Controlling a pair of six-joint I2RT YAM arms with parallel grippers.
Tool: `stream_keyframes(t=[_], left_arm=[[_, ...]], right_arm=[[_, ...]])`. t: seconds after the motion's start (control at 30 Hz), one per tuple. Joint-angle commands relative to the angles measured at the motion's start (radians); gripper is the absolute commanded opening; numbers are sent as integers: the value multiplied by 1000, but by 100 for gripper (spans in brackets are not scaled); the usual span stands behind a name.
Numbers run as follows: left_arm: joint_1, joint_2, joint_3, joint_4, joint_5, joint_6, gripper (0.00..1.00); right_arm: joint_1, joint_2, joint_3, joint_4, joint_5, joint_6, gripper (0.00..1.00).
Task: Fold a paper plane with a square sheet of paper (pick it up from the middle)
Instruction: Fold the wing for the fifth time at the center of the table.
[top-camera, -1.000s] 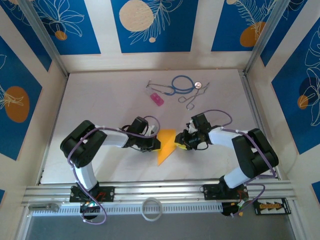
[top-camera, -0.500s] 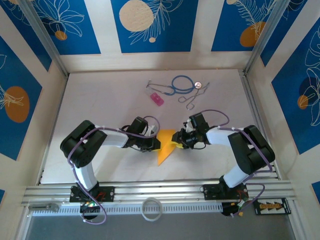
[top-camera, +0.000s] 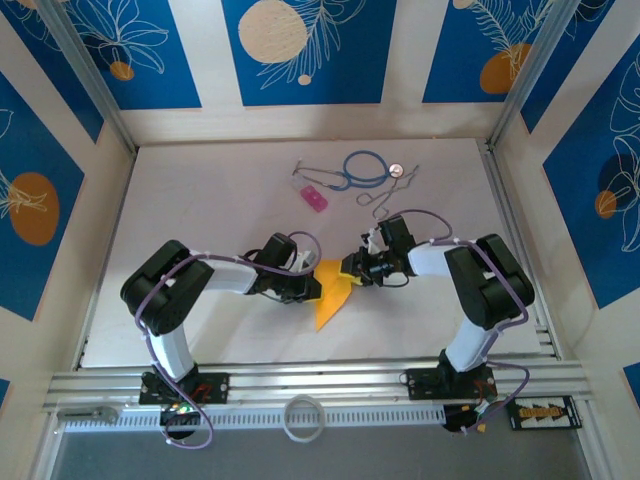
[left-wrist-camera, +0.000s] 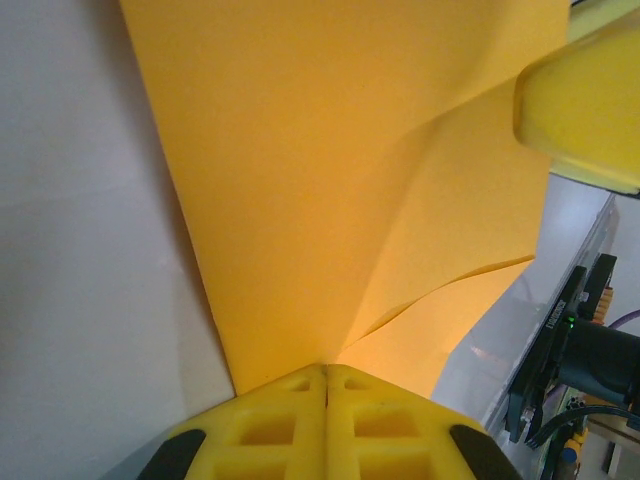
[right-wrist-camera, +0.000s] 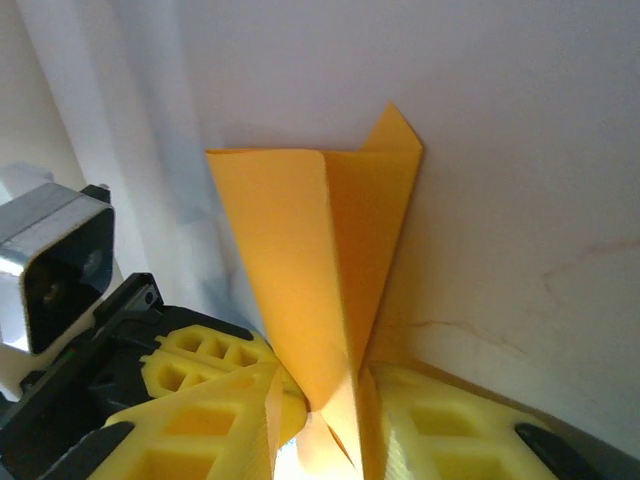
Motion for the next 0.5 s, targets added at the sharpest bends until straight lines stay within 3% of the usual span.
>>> stream_keyframes(t=[0.0, 0.2, 0.37, 0.47], left_arm=[[5, 8, -8, -100, -64, 39, 0], [5, -25, -1, -86, -64, 35, 3], [3, -126, -5, -86, -106, 55, 28], [-24, -198, 20, -178, -172, 150, 35]], right_arm=[[-12, 22, 31, -40, -53, -59, 25], [-21, 35, 57, -100, -51, -81, 7], [-22, -12, 32, -96, 3, -4, 2], [-24, -64, -1, -64, 47, 120, 1]])
